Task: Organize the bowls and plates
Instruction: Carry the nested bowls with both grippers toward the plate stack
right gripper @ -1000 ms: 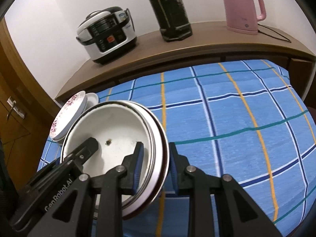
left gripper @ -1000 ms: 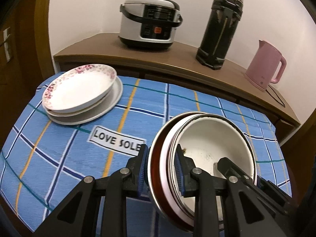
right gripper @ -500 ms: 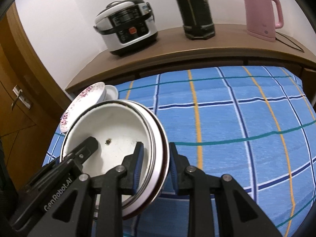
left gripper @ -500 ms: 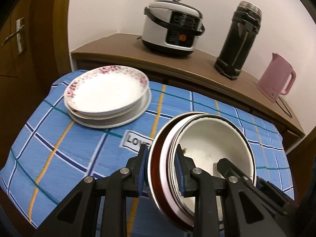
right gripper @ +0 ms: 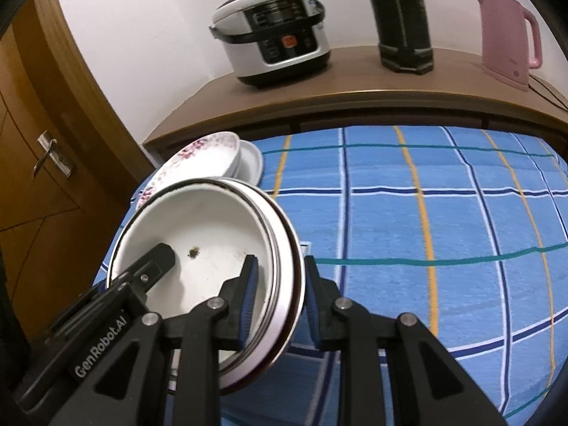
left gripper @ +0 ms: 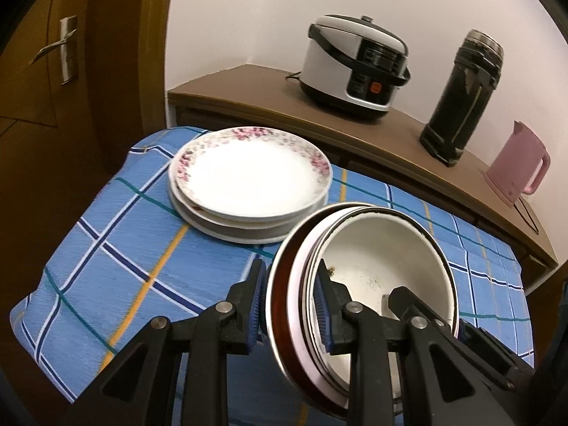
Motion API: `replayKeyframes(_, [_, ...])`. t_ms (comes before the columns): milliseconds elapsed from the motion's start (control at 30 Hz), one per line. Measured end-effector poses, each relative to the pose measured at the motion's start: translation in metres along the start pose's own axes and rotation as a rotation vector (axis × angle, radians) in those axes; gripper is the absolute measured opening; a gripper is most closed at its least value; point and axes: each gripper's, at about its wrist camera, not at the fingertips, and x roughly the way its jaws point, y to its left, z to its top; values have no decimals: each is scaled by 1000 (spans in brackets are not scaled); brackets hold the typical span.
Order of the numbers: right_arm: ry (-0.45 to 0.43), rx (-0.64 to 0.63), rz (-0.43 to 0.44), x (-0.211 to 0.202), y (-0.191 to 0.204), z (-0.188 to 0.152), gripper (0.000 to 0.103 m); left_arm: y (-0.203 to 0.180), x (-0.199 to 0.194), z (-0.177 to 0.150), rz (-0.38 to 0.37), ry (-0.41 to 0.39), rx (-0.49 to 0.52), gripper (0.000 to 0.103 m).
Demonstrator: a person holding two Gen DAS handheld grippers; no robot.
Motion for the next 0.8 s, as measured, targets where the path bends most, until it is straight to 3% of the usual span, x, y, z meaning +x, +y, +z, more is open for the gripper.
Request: replayKeyframes(800, [-1,-117,70,20,75,16,25,66,-17,26,62,-65,-111,29])
